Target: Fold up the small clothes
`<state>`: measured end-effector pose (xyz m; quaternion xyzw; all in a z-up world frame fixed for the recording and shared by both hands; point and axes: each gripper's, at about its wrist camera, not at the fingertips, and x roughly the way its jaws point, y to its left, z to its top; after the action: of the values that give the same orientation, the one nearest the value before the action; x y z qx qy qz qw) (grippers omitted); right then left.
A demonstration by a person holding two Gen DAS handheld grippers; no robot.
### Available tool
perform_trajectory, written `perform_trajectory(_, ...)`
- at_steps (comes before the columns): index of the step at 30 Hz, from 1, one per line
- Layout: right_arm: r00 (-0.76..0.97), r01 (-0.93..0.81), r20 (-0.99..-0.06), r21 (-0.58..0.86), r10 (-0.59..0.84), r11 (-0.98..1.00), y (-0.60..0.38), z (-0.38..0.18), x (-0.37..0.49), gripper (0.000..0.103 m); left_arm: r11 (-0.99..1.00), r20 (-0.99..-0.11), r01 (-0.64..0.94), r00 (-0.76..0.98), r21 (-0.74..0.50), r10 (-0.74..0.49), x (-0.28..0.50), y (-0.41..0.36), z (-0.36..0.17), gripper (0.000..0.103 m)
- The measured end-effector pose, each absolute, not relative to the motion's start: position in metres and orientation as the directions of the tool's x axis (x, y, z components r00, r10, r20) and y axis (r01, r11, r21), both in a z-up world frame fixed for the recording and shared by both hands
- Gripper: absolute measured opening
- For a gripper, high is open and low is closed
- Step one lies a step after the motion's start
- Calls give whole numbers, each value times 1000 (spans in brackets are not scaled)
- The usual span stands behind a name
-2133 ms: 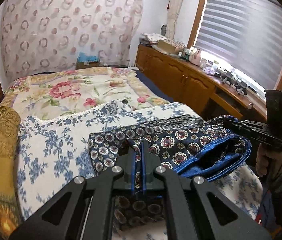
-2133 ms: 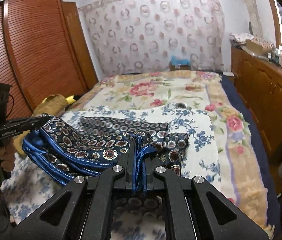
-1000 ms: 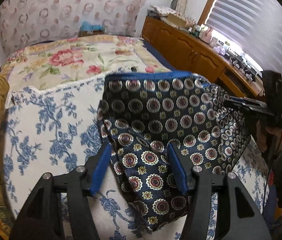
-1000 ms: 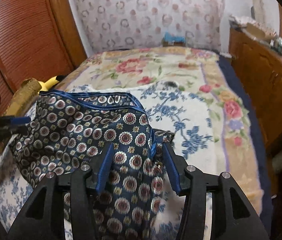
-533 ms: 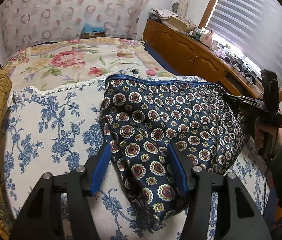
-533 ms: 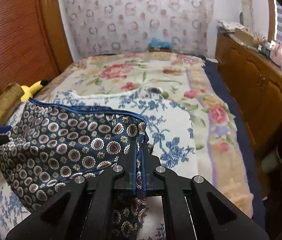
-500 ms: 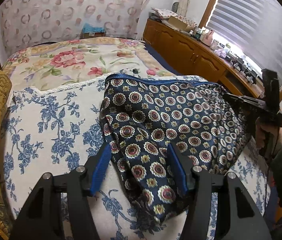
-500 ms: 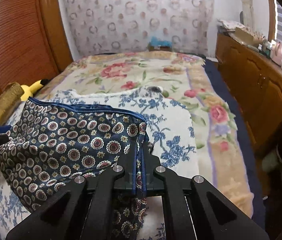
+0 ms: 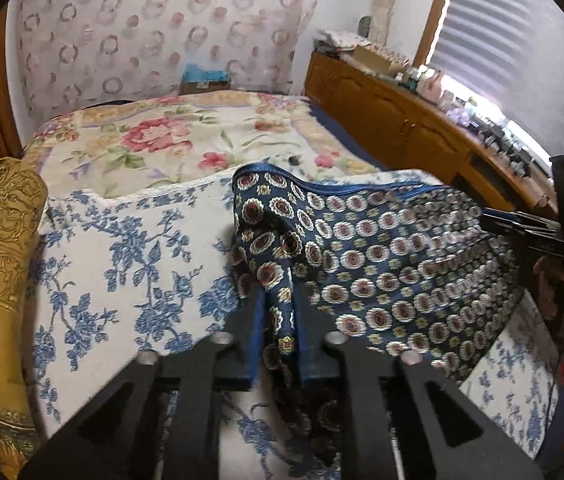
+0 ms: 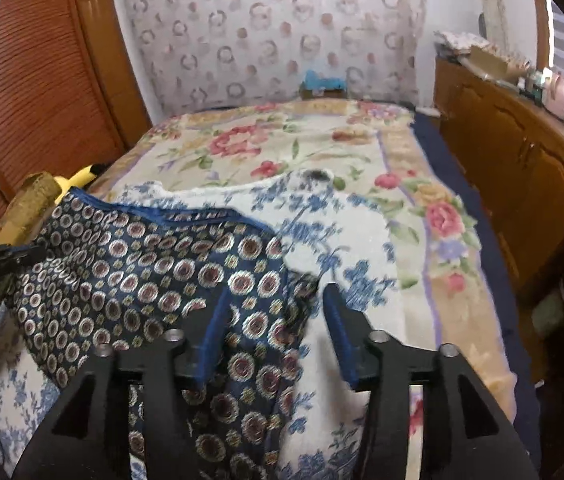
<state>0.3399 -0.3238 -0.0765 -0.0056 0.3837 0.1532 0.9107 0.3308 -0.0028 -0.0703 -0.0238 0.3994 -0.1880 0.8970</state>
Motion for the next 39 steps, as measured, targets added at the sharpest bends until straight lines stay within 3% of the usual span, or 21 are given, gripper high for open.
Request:
perform_trajectory(4, 632, -291, -731, 81, 256, 953, -317, -89, 340, 56, 929, -733, 311, 581, -201, -353, 342, -2, -79, 38)
perform_trajectory(16, 609, -285, -751, 93, 255, 954, -312, -105, 349, 60, 931, -778, 332, 540, -154, -321, 370, -17, -93, 41)
perform_trajectory(18, 606, -302, -750, 93, 267, 949, -308, -105, 349, 55, 931, -776, 336, 547, -141, -315, 372, -19, -93, 43)
perform_trajectory(23, 567, -373, -747, 141, 346, 917, -296, -105, 348, 17, 932, -765, 344, 567, -117, -305, 374, -25, -94, 45)
perform_trajectory(24, 560, -380, -745, 157, 362, 912, -295, -106, 348, 15, 927, -761, 354, 566, -122, -316, 373, -25, -94, 45)
perform_trajectory(26, 552, -393, -741, 174, 383, 903, -295, -105, 347, 11, 915, -754, 372, 554, -154, -352, 373, -24, -93, 22)
perform_trajectory(27, 555, -395, -739, 169, 382, 903, -295, -104, 346, 10, 906, -752, 378, 537, -190, -382, 373, -22, -93, 7)
perform_trajectory(28, 560, -399, -736, 164, 381, 902, -295, -103, 343, 9, 902, -746, 378, 534, -209, -397, 373, -20, -91, 4)
perform_trajectory(39, 686, -466, -593, 87, 422, 881, -266, -36, 311, 7, 878, -579, 389, 661, -279, -477, 298, 21, -16, 2)
